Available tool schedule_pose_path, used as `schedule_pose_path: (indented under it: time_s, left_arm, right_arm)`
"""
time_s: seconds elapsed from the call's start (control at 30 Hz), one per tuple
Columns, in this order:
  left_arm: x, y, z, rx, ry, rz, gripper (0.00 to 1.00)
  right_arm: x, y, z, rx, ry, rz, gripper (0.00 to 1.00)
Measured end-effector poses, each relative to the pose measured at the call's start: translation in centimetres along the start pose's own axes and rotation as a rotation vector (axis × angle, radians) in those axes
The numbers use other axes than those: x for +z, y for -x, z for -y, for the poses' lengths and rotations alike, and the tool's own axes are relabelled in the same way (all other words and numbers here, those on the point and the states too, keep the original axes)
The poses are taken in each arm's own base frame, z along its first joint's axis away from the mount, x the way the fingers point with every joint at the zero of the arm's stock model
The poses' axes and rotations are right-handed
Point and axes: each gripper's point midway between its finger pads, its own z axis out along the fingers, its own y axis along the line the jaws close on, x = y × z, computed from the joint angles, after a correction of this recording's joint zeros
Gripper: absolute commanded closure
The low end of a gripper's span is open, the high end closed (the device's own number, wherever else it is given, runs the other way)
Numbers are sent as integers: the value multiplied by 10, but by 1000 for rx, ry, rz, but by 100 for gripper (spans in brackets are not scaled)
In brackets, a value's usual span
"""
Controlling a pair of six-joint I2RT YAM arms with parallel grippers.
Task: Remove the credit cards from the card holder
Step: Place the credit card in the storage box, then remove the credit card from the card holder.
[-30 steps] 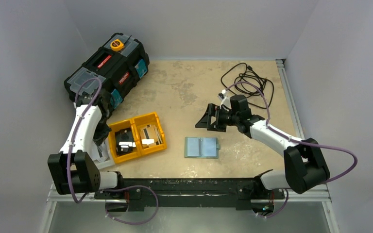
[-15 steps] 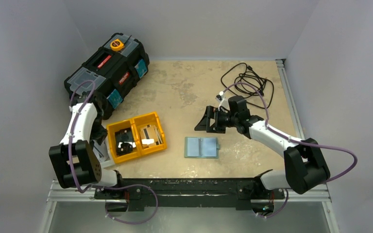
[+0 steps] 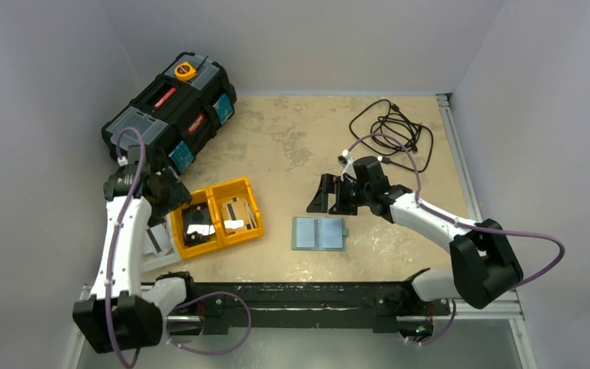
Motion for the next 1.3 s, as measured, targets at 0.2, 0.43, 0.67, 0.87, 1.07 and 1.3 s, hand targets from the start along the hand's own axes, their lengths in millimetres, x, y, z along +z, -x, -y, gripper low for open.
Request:
schedule_pose_path:
  time_s: [0.2,0.43,0.67,0.87,1.07,1.3]
  left_arm:
    - [-32,-56,92,258,-440,-41,25]
    - [-32,-115,138,393,-608,-193,25]
    - [-32,-129,156,415,-644,-230,24]
    - [-32,-127,160,400,-651,-225,24]
    - [-30,-127,162,400,-651,-229,25]
    - [-26,-128,165,401,-649,-239,24]
  right_arm:
    - [5,-14,-2,-35,-95,13,16]
    - [16,-32,-6,-63,-228,27,20]
    - [38,-43,-2,-91,-402,34,29]
    - [53,-51,-4,-124,-496,28,34]
    - [49,-56,9,-133,-577,21,37]
    - [53,-64,12,-149,-601,-6,39]
